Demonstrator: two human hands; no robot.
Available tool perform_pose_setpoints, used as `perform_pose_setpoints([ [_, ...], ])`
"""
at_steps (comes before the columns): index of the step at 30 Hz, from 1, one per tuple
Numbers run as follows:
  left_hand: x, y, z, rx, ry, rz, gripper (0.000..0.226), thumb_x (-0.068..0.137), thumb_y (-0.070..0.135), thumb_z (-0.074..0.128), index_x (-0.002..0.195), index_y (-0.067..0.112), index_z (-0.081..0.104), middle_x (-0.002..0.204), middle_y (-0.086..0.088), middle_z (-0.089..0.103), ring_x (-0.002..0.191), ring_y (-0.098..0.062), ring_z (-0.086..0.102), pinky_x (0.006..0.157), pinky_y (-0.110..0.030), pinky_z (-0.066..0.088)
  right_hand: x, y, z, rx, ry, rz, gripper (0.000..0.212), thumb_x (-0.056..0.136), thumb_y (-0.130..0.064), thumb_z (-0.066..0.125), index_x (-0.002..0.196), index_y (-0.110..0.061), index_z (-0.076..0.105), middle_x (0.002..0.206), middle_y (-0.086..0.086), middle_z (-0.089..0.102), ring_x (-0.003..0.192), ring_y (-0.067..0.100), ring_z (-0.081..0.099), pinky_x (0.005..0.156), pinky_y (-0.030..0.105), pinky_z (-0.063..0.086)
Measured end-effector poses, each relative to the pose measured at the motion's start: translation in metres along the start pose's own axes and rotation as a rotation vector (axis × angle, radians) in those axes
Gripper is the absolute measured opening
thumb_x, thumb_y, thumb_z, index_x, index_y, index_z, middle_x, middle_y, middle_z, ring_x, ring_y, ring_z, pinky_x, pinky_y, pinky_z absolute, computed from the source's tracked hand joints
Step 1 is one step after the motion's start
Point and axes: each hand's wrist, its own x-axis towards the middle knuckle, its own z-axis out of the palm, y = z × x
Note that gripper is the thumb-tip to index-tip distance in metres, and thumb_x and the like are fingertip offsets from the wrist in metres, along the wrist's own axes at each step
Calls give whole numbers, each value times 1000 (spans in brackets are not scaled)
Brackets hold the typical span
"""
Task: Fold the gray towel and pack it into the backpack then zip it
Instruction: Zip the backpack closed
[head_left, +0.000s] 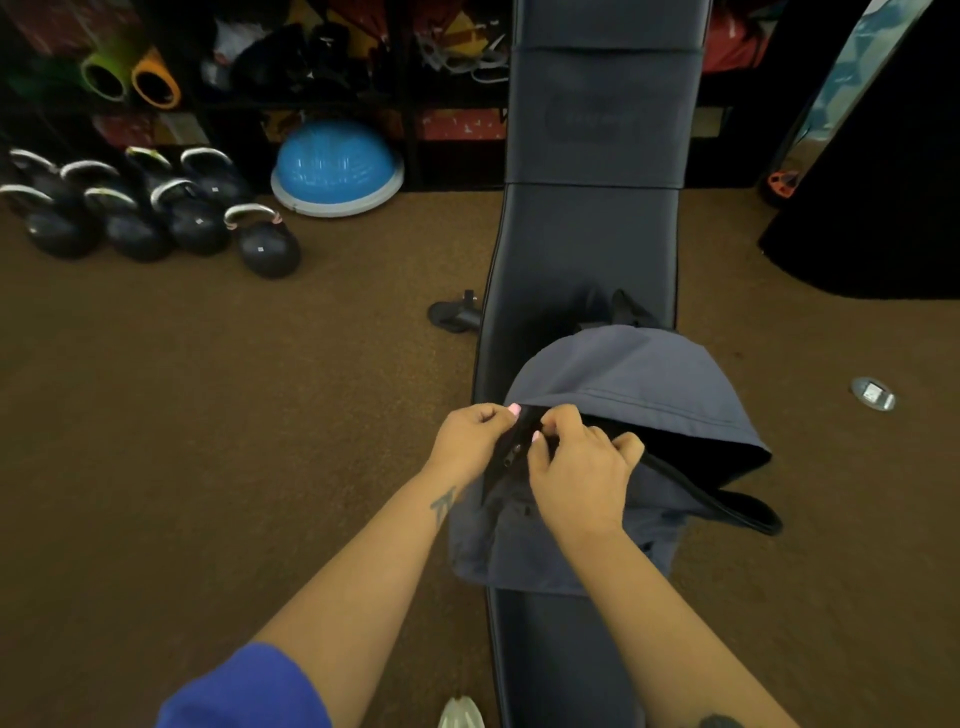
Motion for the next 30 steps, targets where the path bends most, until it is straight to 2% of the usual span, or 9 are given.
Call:
perform_pose_setpoints([
  [4, 0, 2, 0, -173, -25, -88, 20, 90, 26, 60, 83, 10, 71, 79, -7, 68, 72, -13, 62, 62, -18, 50, -1, -1, -3, -47, -76, -209, 19, 68, -25, 70, 84, -27, 60, 76, -9, 62, 72, 17, 60, 80, 34, 22],
  [7, 2, 0, 1, -212, -4, -111, 16, 89, 21, 61, 94, 10, 72, 90, -6, 71, 84, -13, 65, 69, -21, 49, -4, -1, 1, -98, -116, -317, 29, 61, -22, 75, 88, -28, 66, 89, -5, 62, 81, 20, 62, 83, 36, 24],
  [9, 5, -1, 1, -218, 17, -107, 10, 89, 16, 60, 90, 15, 70, 90, -4, 70, 85, -13, 64, 72, -22, 49, -4, 0, 5, -123, -113, -339, 30, 60, -21, 79, 87, -29, 70, 90, -2, 62, 83, 21, 62, 83, 38, 26],
  [15, 10, -2, 1, -31, 78, -14, 12, 88, 18, 61, 81, 23, 54, 80, 1, 60, 74, -11, 57, 63, -20, 44, 5, 2, 9, -140, -100, -415, 22, 58, -19, 85, 75, -26, 73, 80, -1, 62, 77, 22, 63, 82, 38, 27],
  [19, 9, -5, 0, 27, 14, 74, 15, 91, 16, 56, 83, 26, 49, 75, 0, 59, 67, -11, 56, 62, -23, 45, 6, 9, 10, -89, -40, -452, 8, 71, -23, 77, 76, -27, 74, 80, -2, 62, 77, 21, 63, 83, 36, 27],
  [20, 8, -6, -1, 41, -5, 99, 16, 92, 15, 54, 84, 28, 48, 75, 0, 58, 65, -11, 55, 62, -25, 45, 5, 10, 10, -68, -30, -449, 5, 76, -26, 69, 77, -27, 74, 79, -3, 62, 76, 20, 63, 82, 36, 28],
  [23, 6, -8, -1, 88, -35, 166, 19, 94, 11, 49, 85, 28, 48, 75, 1, 55, 65, -10, 52, 65, -25, 45, 4, 8, 9, -17, -44, -356, 29, 84, -34, 48, 76, -27, 74, 73, -6, 63, 69, 17, 61, 79, 33, 29],
  [26, -1, -6, 0, 170, 3, 249, 26, 94, 5, 45, 83, 29, 50, 81, 6, 55, 72, -3, 52, 68, -11, 44, 4, 3, 9, 34, -76, -272, 20, 84, -31, 55, 77, -27, 74, 68, -8, 67, 63, 14, 62, 77, 33, 33],
  [30, -10, -21, 0, 310, 197, 365, 34, 86, -4, 47, 75, 26, 56, 91, 8, 58, 88, 6, 54, 78, -1, 39, 5, 0, 10, 99, -149, -172, 15, 86, -32, 57, 83, -26, 71, 68, -8, 69, 62, 13, 63, 76, 33, 32],
])
